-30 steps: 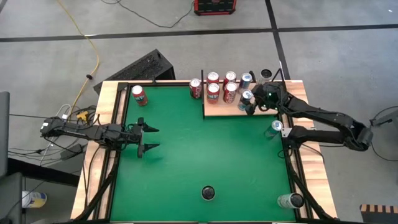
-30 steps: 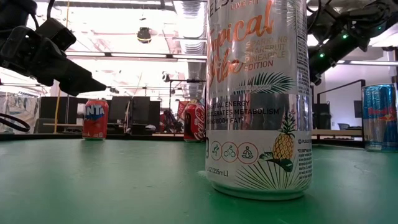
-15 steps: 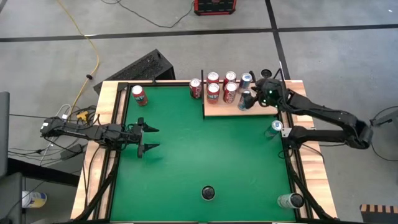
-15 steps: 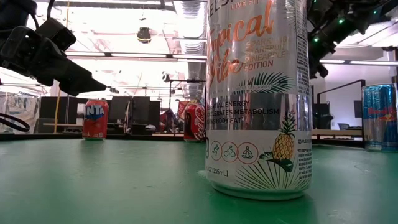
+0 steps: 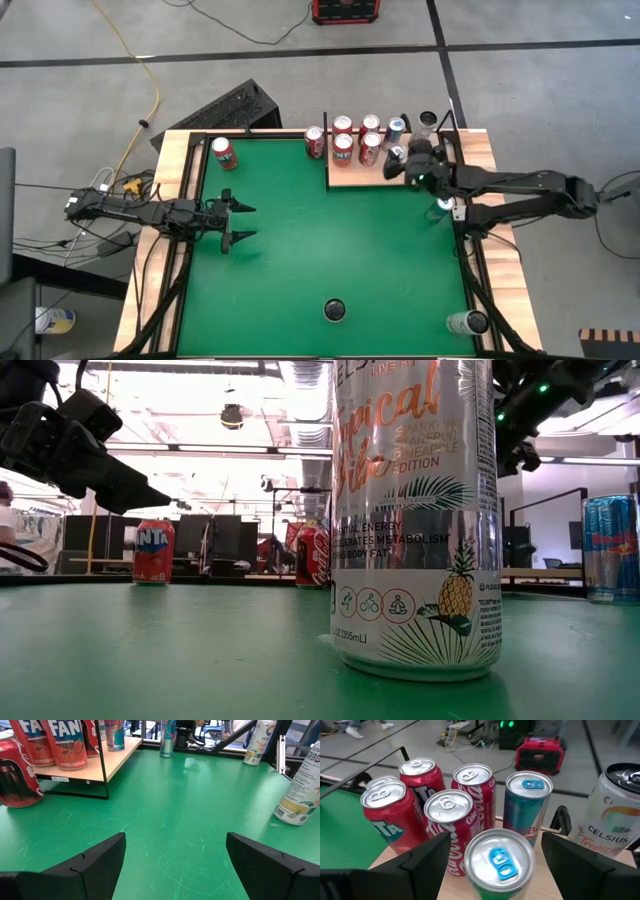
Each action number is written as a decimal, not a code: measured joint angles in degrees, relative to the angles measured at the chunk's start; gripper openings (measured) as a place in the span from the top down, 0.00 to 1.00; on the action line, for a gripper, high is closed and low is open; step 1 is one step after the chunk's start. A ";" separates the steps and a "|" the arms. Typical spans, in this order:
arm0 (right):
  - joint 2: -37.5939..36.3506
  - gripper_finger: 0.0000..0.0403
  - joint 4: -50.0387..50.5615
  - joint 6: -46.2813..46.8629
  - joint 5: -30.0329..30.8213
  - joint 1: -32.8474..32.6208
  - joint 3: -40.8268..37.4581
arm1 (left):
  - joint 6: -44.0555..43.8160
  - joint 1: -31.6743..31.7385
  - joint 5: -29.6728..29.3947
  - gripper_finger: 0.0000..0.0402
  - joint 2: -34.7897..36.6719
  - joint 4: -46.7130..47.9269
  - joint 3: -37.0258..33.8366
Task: Place canned beverage on shelf
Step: Put the left blue soda can on the shelf aligned with the other blue soda can
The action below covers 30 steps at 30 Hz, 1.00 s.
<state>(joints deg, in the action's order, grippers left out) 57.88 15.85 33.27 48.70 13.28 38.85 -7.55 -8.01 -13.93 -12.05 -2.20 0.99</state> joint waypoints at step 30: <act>15.33 0.18 -5.19 7.28 11.19 -2.56 -0.02 | 0.00 0.00 0.02 0.18 0.00 0.00 0.00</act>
<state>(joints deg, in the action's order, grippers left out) 73.21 10.66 40.55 59.89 10.73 38.83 -7.55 -8.01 -13.91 -12.05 -2.20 0.99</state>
